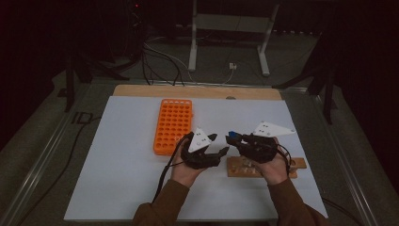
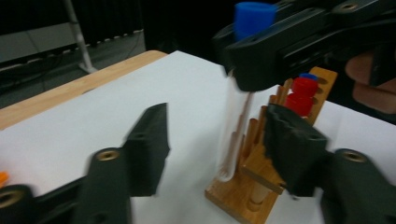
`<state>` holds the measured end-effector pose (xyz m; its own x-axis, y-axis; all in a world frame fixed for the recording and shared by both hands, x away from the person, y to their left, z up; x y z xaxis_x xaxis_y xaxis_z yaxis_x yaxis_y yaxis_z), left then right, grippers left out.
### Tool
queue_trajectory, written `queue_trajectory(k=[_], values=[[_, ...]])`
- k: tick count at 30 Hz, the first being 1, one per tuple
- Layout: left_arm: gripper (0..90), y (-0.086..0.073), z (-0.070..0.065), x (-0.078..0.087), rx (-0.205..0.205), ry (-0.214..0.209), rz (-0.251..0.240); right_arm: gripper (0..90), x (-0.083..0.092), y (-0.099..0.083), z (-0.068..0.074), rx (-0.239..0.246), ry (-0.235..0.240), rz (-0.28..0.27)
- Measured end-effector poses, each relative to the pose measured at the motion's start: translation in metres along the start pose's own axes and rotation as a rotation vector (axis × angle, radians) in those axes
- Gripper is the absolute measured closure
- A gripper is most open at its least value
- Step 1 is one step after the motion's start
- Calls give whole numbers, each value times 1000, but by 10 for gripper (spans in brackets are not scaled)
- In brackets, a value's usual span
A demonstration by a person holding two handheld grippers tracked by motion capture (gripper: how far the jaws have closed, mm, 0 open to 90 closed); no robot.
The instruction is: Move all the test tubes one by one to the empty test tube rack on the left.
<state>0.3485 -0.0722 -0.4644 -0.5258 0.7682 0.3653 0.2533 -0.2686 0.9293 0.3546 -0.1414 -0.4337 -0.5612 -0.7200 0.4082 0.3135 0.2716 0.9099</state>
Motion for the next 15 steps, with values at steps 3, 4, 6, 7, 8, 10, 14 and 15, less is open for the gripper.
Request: queue_trajectory(k=[3,4,6,7,8,10,14,15], values=[[570,-1,-4,-2,-13,-21,9,758,-3,0,3,0,9,1],[596,-1,-4,-2,-18,-25,12,759,-4,0,4,1,12,0],[654,-2,-5,-2,-22,-31,15,759,-5,-1,6,1,17,2],[686,-2,-5,-2,-23,-33,15,759,-6,-1,7,3,21,5],[705,-2,-5,-2,-23,-35,14,759,-7,-1,8,5,22,5],[755,-2,-5,-1,-30,-38,14,758,-8,-2,9,7,25,8],[767,-3,-5,-1,-45,-36,22,756,-8,-3,10,4,29,11],[768,-3,-5,-1,-48,-35,22,752,-8,-3,10,4,29,10]])
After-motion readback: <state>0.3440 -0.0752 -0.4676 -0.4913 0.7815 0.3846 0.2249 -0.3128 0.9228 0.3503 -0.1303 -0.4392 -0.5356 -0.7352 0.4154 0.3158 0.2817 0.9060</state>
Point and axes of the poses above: each handheld gripper's, and its own axes: x roughly backward along the jaws, y roughly out of its top, z roughly to its left, the point moved 10 cm from there along -x, roughly forward along the jaws, and after that the axes turned 1 degree about x, right-handed, at the moved point
